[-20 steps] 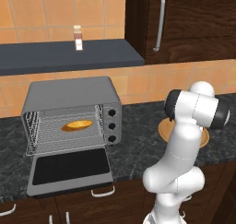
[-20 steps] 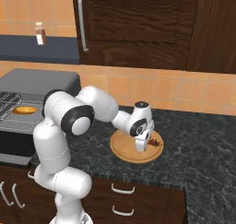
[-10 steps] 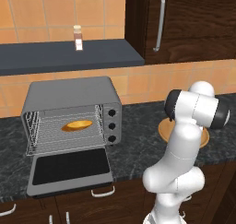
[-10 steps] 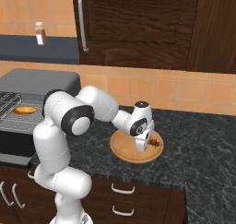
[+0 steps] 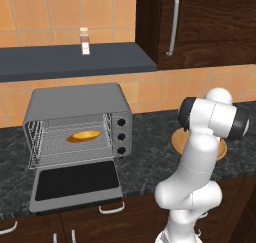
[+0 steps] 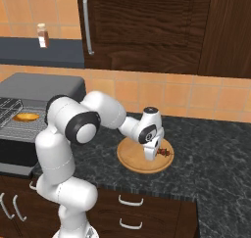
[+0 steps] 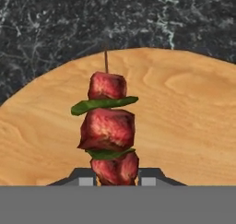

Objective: Pick up the kebab skewer and baguette bread, and place them inside the toaster oven. Close the toaster oven door and start by setting the timer.

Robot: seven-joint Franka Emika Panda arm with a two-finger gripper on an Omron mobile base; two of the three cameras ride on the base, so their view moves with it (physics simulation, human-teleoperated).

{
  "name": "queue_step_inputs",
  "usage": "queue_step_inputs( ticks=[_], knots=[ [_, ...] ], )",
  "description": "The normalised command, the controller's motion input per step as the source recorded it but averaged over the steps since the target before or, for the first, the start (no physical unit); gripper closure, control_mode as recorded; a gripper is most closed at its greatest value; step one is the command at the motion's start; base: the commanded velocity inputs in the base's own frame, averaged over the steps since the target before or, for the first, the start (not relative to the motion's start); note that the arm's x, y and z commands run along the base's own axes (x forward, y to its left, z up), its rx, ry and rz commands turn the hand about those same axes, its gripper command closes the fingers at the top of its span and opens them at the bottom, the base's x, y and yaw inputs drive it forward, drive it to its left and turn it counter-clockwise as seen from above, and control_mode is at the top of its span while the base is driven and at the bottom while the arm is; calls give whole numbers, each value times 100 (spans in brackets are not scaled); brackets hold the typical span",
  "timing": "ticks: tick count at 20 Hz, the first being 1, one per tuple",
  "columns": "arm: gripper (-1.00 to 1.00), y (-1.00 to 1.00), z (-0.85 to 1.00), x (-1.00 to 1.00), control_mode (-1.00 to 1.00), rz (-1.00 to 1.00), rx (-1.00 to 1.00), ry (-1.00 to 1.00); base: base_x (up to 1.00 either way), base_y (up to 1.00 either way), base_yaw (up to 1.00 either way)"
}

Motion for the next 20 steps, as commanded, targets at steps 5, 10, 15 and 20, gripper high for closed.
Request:
queue_step_inputs(
  ticks=[5,10,15,20],
  knots=[
    [100,-2,27,-3,-100,-1,1,0,0,0,0],
    [100,-7,56,-6,-100,0,2,1,0,0,0],
    [100,0,22,0,-100,-1,2,-1,0,0,0],
    [100,-7,10,-30,-100,-1,12,-20,0,0,0]
  ],
)
